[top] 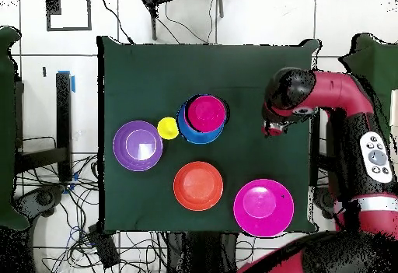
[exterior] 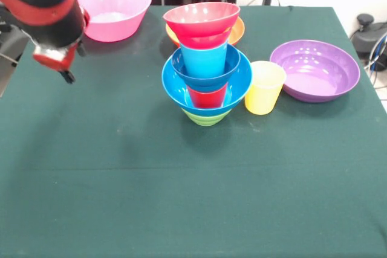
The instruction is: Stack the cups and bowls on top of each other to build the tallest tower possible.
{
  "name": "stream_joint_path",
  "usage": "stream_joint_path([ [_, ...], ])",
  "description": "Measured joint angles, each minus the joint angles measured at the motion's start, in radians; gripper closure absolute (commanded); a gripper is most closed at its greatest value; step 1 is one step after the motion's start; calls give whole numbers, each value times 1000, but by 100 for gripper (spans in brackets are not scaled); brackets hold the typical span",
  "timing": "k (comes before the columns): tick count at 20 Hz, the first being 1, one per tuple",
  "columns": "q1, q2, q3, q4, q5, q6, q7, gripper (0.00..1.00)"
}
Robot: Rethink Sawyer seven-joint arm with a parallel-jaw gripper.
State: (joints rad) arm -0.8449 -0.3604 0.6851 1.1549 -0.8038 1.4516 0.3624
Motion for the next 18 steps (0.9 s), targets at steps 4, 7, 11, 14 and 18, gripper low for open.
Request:
stream_joint_path([
  [4,-49,-52,-17,102,-1,-102,0,0],
  [7,-71,-79,-30,152,-2,-154,0,0],
  [11,-85,-111,-59,207,-4,-204,0,0],
  [14,-86,-128,-85,245,-5,-223,0,0],
  [18,-89,-139,-103,280,-6,-234,0,0],
])
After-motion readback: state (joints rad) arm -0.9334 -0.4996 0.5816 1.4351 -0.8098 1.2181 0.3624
